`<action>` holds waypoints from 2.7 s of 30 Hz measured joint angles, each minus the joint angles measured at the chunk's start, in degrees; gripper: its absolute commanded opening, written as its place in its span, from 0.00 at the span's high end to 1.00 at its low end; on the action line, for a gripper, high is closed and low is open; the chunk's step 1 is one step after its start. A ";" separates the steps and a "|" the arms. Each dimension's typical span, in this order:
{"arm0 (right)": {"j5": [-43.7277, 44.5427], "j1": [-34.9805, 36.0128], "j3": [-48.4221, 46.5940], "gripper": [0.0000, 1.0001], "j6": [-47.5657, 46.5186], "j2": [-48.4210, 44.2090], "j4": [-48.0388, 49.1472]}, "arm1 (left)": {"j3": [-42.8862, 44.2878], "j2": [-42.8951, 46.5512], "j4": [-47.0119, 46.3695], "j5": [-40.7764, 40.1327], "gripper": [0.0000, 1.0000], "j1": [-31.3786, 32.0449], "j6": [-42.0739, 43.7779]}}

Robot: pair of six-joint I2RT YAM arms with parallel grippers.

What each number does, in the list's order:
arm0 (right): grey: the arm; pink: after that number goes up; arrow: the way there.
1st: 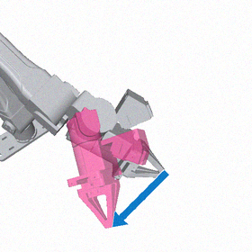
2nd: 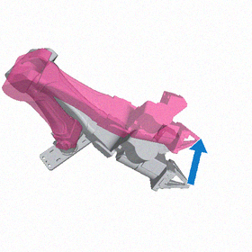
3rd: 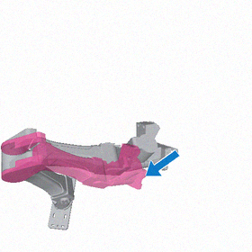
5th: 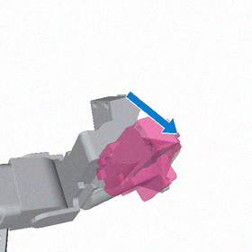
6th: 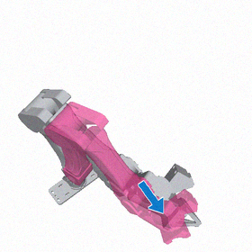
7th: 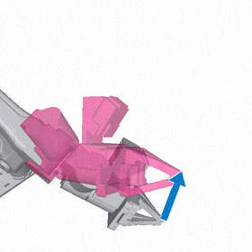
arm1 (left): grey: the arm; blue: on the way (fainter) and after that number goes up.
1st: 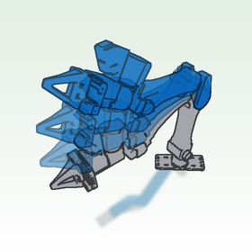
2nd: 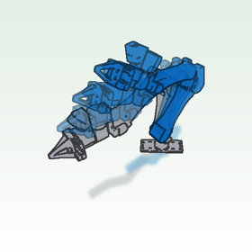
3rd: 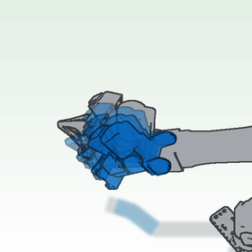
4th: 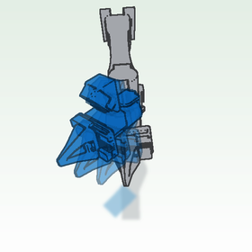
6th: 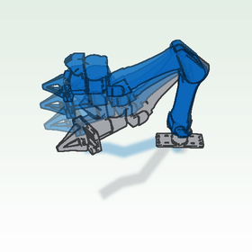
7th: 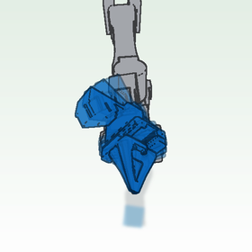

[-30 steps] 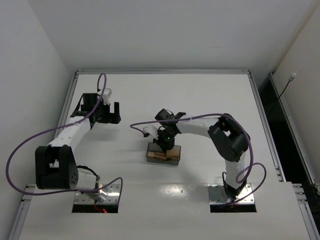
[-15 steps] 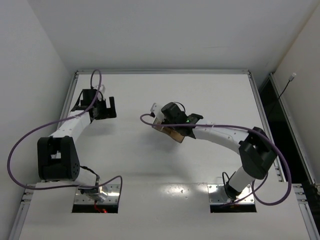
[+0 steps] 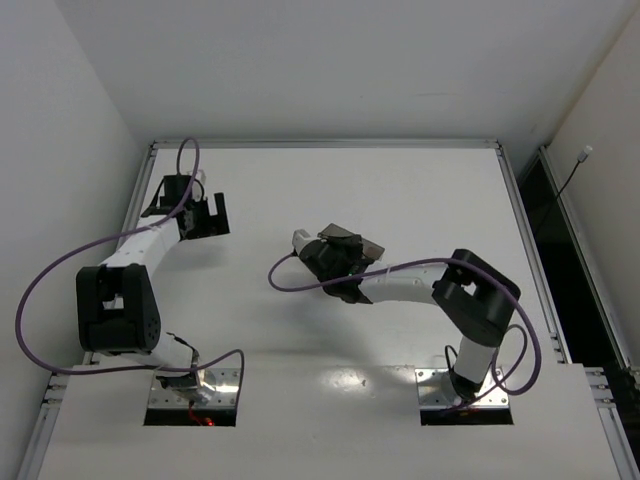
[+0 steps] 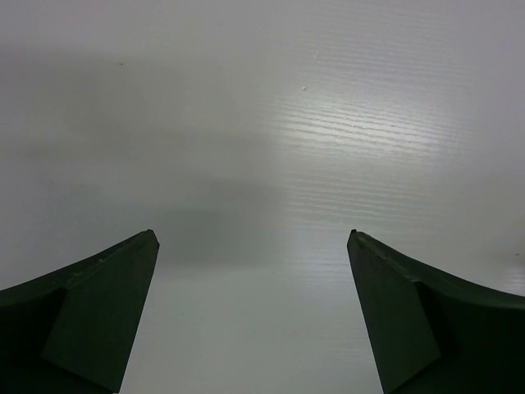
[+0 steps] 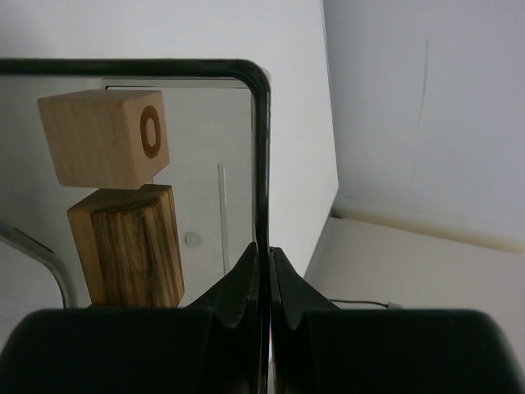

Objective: Build the wood block tower

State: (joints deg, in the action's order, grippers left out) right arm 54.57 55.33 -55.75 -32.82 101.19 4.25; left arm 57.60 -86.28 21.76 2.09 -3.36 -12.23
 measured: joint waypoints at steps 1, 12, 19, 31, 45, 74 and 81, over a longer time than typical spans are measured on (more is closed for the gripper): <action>1.11 0.37 1.20 1.00 -0.50 0.59 0.42 | 0.00 0.00 0.04 -0.02 0.01 -0.13 0.00; 9.88 5.35 8.72 1.00 -5.33 1.18 13.27 | 0.74 0.00 0.72 -0.02 0.01 -0.24 0.13; 13.75 1.75 13.44 1.00 -19.06 7.28 35.60 | 0.74 0.09 0.81 -0.04 0.00 -0.24 0.15; 16.09 -0.35 14.43 1.00 -30.45 10.56 50.45 | 0.59 0.59 0.85 -0.07 0.00 -0.24 0.42; 19.02 2.67 14.97 1.00 -36.79 10.84 58.73 | 0.61 0.68 0.50 0.31 0.00 -0.79 0.57; -26.29 -40.33 -34.71 1.00 12.37 2.58 -27.32 | -1.07 4.92 -1.84 10.73 0.00 2.47 8.94; -49.86 -56.04 -45.62 1.00 16.39 17.11 -42.88 | -0.61 4.90 -2.14 12.57 0.00 2.49 9.22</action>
State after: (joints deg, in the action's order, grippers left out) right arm 4.71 -0.71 -101.36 -16.43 118.30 -38.63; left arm 56.99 -81.38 19.62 14.66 -0.86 -3.01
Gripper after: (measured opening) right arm 0.008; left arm 1.000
